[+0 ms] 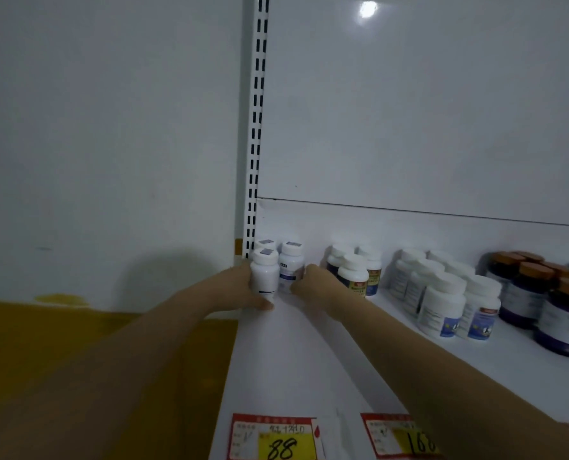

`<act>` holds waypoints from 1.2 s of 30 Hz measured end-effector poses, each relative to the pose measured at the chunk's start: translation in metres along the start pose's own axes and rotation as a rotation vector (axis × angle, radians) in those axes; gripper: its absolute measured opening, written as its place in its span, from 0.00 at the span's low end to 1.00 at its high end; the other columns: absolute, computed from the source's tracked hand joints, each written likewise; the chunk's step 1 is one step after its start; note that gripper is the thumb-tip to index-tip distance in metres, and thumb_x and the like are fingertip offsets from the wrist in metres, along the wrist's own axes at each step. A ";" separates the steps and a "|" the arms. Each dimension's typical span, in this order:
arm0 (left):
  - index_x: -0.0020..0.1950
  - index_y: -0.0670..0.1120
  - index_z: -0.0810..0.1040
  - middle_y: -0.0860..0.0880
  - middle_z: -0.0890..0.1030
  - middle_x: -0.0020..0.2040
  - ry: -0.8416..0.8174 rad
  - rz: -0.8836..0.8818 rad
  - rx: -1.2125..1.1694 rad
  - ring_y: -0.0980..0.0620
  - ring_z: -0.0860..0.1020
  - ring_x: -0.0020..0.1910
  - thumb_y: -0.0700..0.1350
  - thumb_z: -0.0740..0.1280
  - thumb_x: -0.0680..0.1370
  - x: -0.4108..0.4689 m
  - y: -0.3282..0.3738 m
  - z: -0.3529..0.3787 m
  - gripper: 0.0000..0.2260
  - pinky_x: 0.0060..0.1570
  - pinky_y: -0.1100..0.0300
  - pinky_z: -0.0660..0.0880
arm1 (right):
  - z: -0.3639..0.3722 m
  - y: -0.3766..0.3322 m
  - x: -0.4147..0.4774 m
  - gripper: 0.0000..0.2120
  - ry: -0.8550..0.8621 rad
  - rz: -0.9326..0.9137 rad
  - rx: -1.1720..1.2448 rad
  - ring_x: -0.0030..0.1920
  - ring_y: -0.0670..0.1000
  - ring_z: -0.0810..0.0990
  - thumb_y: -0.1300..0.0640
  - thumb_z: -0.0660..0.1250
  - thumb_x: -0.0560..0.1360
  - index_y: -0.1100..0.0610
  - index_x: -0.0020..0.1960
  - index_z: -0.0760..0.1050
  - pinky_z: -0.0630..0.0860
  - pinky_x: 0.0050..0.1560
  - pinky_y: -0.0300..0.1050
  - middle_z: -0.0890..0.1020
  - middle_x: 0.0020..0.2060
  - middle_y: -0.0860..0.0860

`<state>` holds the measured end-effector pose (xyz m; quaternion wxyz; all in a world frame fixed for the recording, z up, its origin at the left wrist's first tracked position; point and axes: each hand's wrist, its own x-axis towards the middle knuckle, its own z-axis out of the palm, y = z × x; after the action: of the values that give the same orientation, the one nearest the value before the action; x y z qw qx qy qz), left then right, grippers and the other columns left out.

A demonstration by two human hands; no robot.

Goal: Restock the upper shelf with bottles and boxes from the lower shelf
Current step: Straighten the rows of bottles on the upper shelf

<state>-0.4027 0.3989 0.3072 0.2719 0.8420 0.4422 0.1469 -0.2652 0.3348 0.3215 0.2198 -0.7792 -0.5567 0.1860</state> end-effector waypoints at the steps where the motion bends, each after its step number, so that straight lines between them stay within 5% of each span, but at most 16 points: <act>1: 0.77 0.48 0.52 0.49 0.64 0.74 0.013 0.019 -0.028 0.50 0.66 0.70 0.47 0.73 0.72 0.002 -0.001 0.001 0.41 0.61 0.64 0.63 | 0.001 0.000 0.001 0.15 0.003 -0.004 -0.005 0.50 0.55 0.74 0.62 0.57 0.79 0.67 0.63 0.71 0.66 0.46 0.41 0.76 0.61 0.62; 6: 0.76 0.48 0.57 0.50 0.67 0.73 0.036 0.058 -0.110 0.51 0.68 0.69 0.45 0.72 0.73 0.007 -0.007 0.006 0.36 0.56 0.65 0.63 | 0.005 -0.002 0.000 0.15 0.024 -0.050 -0.027 0.49 0.54 0.73 0.59 0.58 0.79 0.66 0.61 0.72 0.68 0.48 0.42 0.78 0.59 0.61; 10: 0.75 0.48 0.58 0.48 0.69 0.71 0.033 0.067 -0.127 0.56 0.68 0.62 0.43 0.72 0.74 0.005 -0.008 0.009 0.34 0.53 0.66 0.63 | 0.007 -0.003 0.000 0.15 0.038 -0.058 -0.063 0.57 0.58 0.76 0.58 0.58 0.79 0.66 0.62 0.72 0.72 0.58 0.47 0.77 0.60 0.61; 14: 0.75 0.44 0.57 0.48 0.67 0.71 0.016 0.059 -0.069 0.53 0.68 0.65 0.42 0.71 0.74 0.001 -0.008 0.005 0.34 0.51 0.70 0.63 | 0.002 -0.006 -0.002 0.16 0.054 -0.041 -0.073 0.51 0.56 0.75 0.59 0.59 0.79 0.66 0.63 0.71 0.71 0.50 0.46 0.77 0.61 0.60; 20: 0.72 0.39 0.59 0.45 0.68 0.68 0.161 0.047 0.067 0.48 0.68 0.66 0.46 0.73 0.72 -0.012 0.009 -0.028 0.35 0.55 0.61 0.66 | -0.045 -0.022 -0.006 0.20 0.248 -0.114 -0.046 0.65 0.59 0.72 0.61 0.57 0.79 0.67 0.69 0.65 0.70 0.62 0.47 0.72 0.66 0.61; 24: 0.72 0.37 0.59 0.38 0.66 0.70 0.209 0.018 0.125 0.42 0.69 0.66 0.50 0.74 0.71 -0.012 0.023 -0.045 0.37 0.59 0.54 0.69 | -0.080 -0.013 -0.012 0.21 0.364 -0.151 -0.005 0.64 0.58 0.73 0.61 0.59 0.78 0.66 0.69 0.65 0.72 0.60 0.47 0.73 0.66 0.60; 29: 0.66 0.42 0.68 0.41 0.69 0.63 0.308 0.092 0.112 0.46 0.72 0.56 0.49 0.75 0.70 -0.011 0.039 -0.025 0.29 0.50 0.59 0.68 | -0.096 0.021 -0.021 0.22 0.406 -0.056 -0.082 0.65 0.57 0.73 0.61 0.58 0.78 0.63 0.71 0.63 0.70 0.56 0.42 0.72 0.68 0.58; 33: 0.69 0.45 0.66 0.46 0.74 0.63 0.125 0.152 0.130 0.51 0.73 0.52 0.49 0.74 0.70 -0.004 0.066 0.013 0.30 0.50 0.60 0.71 | -0.091 0.047 -0.026 0.20 0.359 0.083 -0.141 0.66 0.58 0.71 0.64 0.56 0.78 0.65 0.69 0.65 0.69 0.63 0.45 0.72 0.67 0.60; 36: 0.70 0.43 0.64 0.45 0.73 0.66 0.000 0.137 0.122 0.48 0.73 0.62 0.48 0.73 0.72 0.006 0.080 0.045 0.30 0.55 0.61 0.70 | -0.080 0.067 -0.022 0.19 0.304 0.159 -0.153 0.66 0.59 0.71 0.62 0.56 0.79 0.65 0.69 0.64 0.68 0.64 0.48 0.71 0.67 0.61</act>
<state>-0.3238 0.3522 0.3183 0.2096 0.8853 0.3916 0.1380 -0.1765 0.2839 0.3517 0.2260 -0.8543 -0.4663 0.0398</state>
